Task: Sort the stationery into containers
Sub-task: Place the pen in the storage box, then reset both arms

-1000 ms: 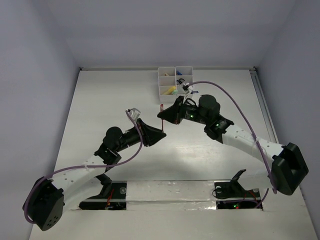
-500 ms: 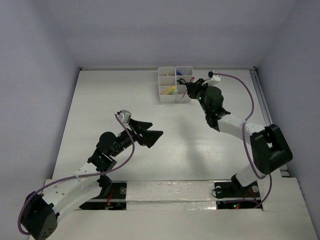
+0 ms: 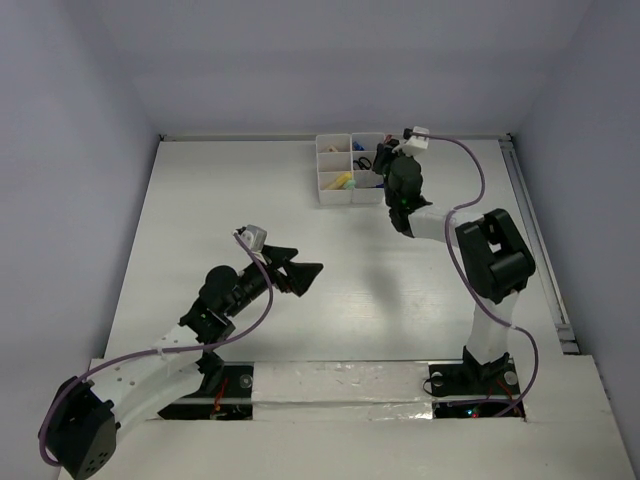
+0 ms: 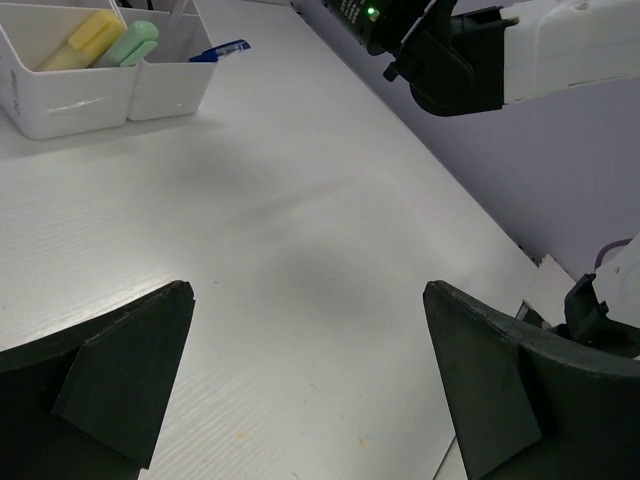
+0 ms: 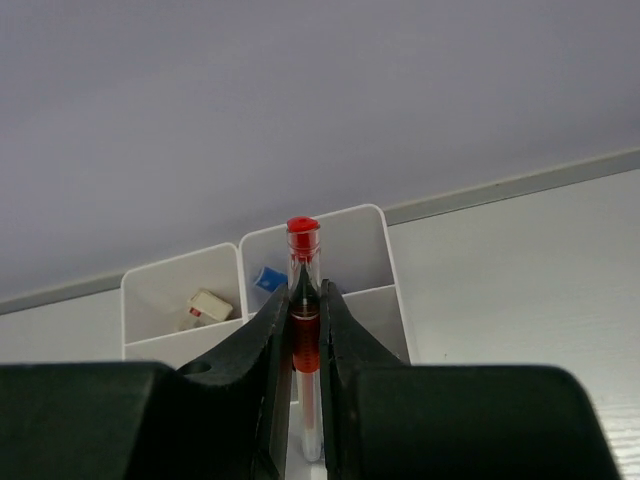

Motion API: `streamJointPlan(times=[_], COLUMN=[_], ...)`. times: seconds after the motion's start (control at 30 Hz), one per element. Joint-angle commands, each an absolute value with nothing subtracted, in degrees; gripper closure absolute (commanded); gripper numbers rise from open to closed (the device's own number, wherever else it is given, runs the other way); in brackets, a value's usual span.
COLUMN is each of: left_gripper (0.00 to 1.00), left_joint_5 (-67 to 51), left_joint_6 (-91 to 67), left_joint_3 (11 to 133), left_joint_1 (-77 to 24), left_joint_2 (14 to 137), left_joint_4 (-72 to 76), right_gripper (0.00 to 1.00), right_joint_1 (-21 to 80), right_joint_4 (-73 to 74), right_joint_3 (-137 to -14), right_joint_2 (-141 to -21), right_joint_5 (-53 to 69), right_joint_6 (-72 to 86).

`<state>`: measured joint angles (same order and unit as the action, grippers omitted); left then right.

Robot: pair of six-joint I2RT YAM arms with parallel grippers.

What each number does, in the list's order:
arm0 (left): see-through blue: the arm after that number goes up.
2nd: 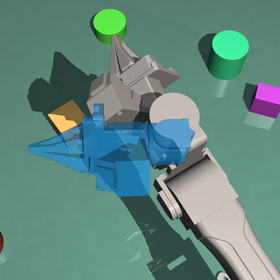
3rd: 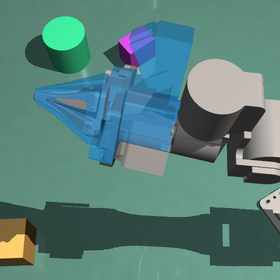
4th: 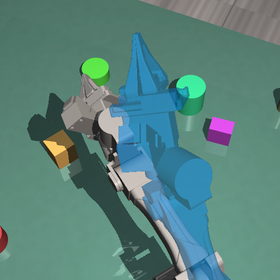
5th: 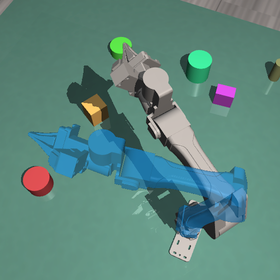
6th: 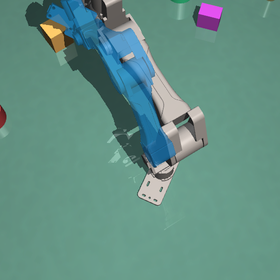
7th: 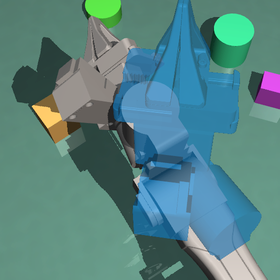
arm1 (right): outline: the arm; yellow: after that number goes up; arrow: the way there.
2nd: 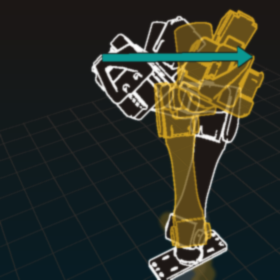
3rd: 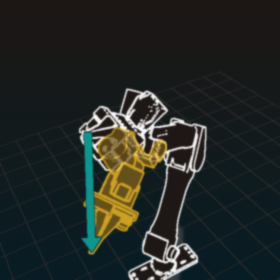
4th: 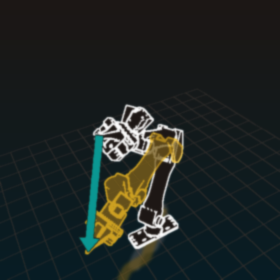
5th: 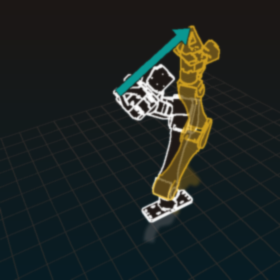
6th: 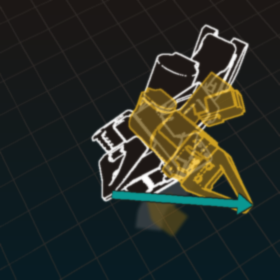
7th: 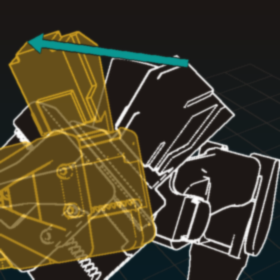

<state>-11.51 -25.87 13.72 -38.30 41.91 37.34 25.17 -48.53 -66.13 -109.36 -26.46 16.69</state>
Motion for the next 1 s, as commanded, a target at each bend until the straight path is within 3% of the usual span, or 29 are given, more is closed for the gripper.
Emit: streamJointPlan(times=[0.0,0.23,0.27,0.3,0.43,0.7,0.77,0.83,0.97], left_gripper=[0.01,0.01,0.01,0.01,0.01,0.01,0.01,0.01,0.01], left_joint_5=[-10.6,-10.3,-10.3,-10.3,-10.1,-8.8,-8.1,-7.7,-6.9], left_joint_6=[-24.7,-24.7,-24.7,-24.7,-24.9,-27.0,-28.4,-29.3,-32.3], left_joint_3=[13.5,13.6,13.7,13.7,13.8,13.4,13.7,13.9,15.1], left_joint_1=[-38.7,-38.7,-38.7,-38.7,-38.7,-38.7,-38.7,-38.7,-38.7], left_joint_2=[41.3,42.3,42.4,42.7,43.2,42.3,41.1,39.9,37.0], left_joint_4=[40.4,40.8,40.9,41.0,41.1,41.7,41.0,40.5,38.7], right_gripper=[1.0,0.96,0.92,0.79,0.45,0.18,0.05,0.0,0.0], right_joint_1=[24.9,24.9,24.9,24.9,24.9,24.9,24.9,24.9,24.9], right_joint_4=[-53.4,-54.1,-54.7,-55.3,-56.5,-54.1,-52.0,-50.0,-43.0], right_joint_3=[-69.6,-68.8,-68.3,-67.8,-65.8,-62.8,-61.3,-60.1,-55.5], right_joint_2=[-112.2,-114.7,-114.7,-114.7,-113.6,-106.3,-101.4,-97.3,-85.5], right_joint_5=[-29.6,-28.1,-26.9,-26.2,-23.7,-22.8,-22.0,-21.5,-20.1], right_joint_6=[15.0,16.9,16.9,17.0,17.5,16.7,16.8,17.0,19.2])
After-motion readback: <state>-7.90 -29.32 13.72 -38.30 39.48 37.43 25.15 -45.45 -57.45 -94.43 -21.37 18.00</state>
